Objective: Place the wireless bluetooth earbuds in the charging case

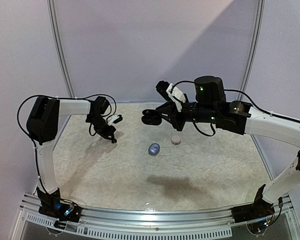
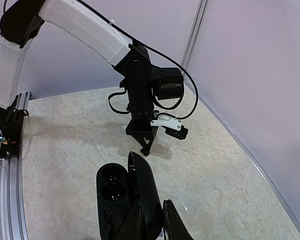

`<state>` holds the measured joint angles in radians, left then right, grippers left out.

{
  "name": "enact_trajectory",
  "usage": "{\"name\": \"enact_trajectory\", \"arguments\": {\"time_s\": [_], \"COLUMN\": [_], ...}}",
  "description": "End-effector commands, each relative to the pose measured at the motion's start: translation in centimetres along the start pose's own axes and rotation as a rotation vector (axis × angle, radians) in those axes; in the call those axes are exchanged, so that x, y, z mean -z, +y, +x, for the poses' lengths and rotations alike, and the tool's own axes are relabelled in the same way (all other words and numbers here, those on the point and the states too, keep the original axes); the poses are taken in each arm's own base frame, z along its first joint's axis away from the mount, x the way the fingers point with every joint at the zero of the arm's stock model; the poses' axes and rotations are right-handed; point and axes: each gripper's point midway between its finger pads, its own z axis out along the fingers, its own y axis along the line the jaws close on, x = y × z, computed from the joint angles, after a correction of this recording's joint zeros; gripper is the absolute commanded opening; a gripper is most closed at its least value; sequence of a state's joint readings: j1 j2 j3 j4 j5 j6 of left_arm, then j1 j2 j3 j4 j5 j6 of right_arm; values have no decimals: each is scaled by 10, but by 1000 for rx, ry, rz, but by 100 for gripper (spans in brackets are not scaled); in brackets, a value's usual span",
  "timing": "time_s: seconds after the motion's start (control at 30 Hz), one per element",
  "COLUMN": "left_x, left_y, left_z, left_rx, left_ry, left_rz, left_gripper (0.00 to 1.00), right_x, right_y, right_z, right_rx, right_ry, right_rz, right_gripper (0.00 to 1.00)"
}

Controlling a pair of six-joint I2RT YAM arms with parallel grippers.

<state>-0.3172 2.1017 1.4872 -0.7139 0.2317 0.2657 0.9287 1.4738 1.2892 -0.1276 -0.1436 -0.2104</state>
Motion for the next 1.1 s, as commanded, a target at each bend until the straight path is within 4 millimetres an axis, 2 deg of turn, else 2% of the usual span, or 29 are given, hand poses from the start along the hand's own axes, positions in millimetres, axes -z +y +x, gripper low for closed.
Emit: {"name": "enact_trajectory", "arguments": {"time_s": [0.0, 0.13, 0.27, 0.43, 0.67, 0.77, 0.9, 1.07], "left_x": [3, 3, 3, 6, 3, 2, 1, 4], "left_y": [-24, -28, -33, -38, -43, -46, -43, -41], "left_z": [10, 15, 18, 21, 29, 29, 24, 18], "left_rx": [-48, -70, -84, -101, -117, -127, -124, -138], "left_ry": [18, 36, 44, 42, 59, 60, 48, 34], "left_rz": [70, 80, 82, 76, 81, 80, 62, 53], "left_gripper": [0, 0, 9, 16, 19, 18, 10, 7], "right_x": [12, 13, 14, 14, 14, 15, 16, 18], "right_y": [-4, -5, -5, -4, -4, -4, -5, -4], "right_z": [-12, -14, -15, -16, -16, -17, -17, -17], "right_rx": [-9, -6, -5, -7, -10, -11, -16, -23], "right_ry": [-22, -26, -31, -33, -34, -36, -37, -38], "right_rz": [13, 18, 17, 13, 13, 14, 17, 15], "right_gripper": [0, 0, 0, 0, 0, 0, 0, 0]}}
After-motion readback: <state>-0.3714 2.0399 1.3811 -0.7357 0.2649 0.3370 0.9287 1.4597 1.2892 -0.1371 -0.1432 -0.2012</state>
